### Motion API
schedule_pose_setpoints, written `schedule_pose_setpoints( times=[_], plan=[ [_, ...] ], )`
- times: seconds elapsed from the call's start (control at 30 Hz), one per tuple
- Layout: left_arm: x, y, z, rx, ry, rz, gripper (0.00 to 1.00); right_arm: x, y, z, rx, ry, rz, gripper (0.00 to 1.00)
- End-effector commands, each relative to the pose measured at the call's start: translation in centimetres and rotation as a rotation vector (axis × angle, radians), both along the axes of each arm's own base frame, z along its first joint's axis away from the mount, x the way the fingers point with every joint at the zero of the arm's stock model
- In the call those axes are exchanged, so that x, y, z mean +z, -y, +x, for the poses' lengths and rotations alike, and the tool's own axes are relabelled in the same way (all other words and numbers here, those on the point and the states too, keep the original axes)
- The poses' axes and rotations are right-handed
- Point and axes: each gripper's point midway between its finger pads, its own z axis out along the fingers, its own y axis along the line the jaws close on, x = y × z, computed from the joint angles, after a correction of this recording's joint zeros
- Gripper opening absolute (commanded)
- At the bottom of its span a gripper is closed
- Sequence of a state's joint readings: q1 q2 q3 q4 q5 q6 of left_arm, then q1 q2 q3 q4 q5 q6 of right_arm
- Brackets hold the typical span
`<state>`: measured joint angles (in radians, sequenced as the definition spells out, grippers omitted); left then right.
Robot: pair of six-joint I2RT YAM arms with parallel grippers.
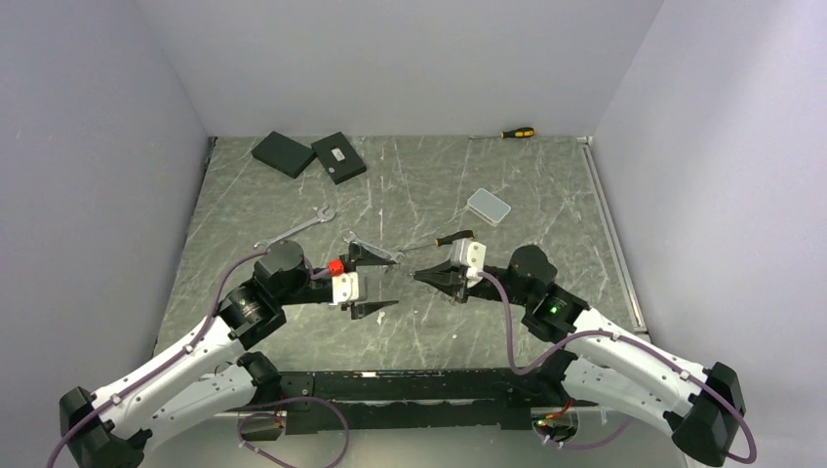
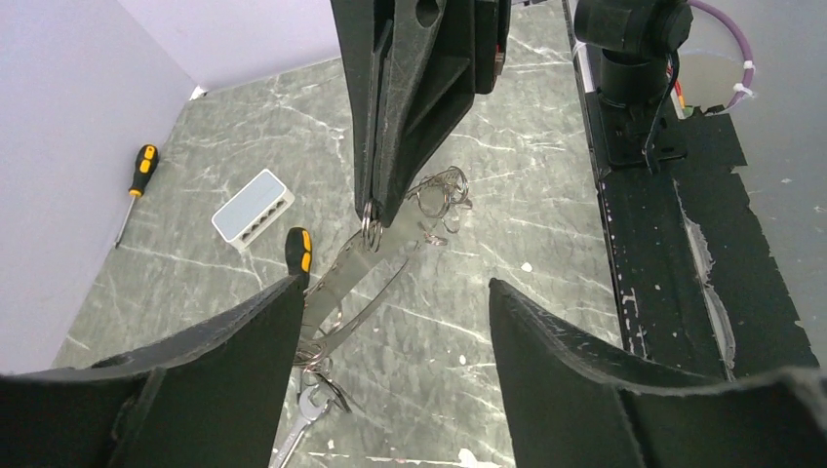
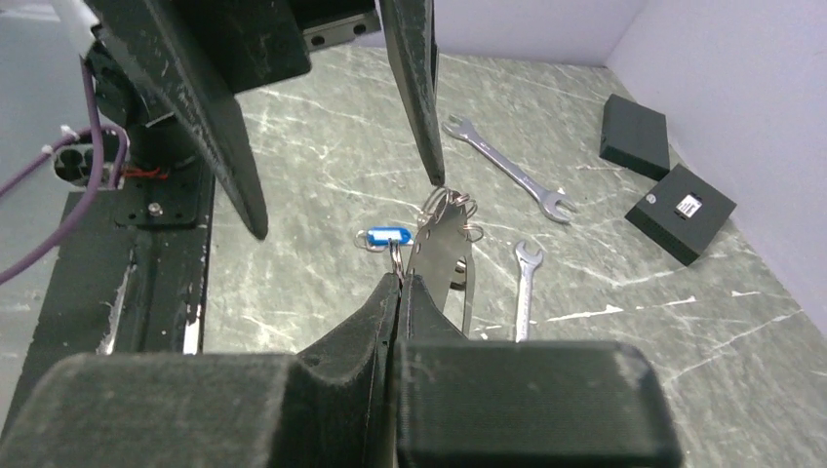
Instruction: Put the keys on the keyring
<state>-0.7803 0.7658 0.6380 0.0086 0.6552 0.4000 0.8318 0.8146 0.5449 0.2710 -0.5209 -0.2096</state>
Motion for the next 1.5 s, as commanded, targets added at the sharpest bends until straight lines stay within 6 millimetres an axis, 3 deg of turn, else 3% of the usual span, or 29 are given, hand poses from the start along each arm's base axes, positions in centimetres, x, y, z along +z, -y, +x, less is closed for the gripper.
schedule_pose_setpoints(
  times=[0.0,0.13,0.33,0.77,1.07,1.37,1.47],
  plan=[
    [1.4,-0.6,0.0,0.026,-0.005,0.013,0.68,3.1,0.2,0.1,0.001,0.146,0.004,0.0],
    [2.1,-0.2,-0.2,0.013,-0.053,0.011,0.53,2.9,0.2,0.4,-0.008,0.174,-0.036,0.0],
    [2.4,0.8,0.1,-0.01,-0.105,0.022,0.45,2.7,-0.5,0.0,0.008,0.184,-0.066,0.0],
    [0.8,2.2,1.2,-0.01,-0.217,0.082,0.24,2.3,-1.1,-0.3,0.009,0.199,-0.093,0.0],
    [0.1,2.0,0.7,-0.028,-0.221,0.096,0.28,2.5,-1.1,-0.1,-0.007,0.187,-0.087,0.0],
    [-0.6,2.2,0.7,-0.037,-0.228,0.109,0.23,3.1,-1.3,0.0,-0.011,0.166,-0.07,0.0],
    [-0.6,2.3,0.5,-0.052,-0.227,0.109,0.29,2.8,-1.3,0.4,-0.031,0.144,-0.088,0.0]
  ],
)
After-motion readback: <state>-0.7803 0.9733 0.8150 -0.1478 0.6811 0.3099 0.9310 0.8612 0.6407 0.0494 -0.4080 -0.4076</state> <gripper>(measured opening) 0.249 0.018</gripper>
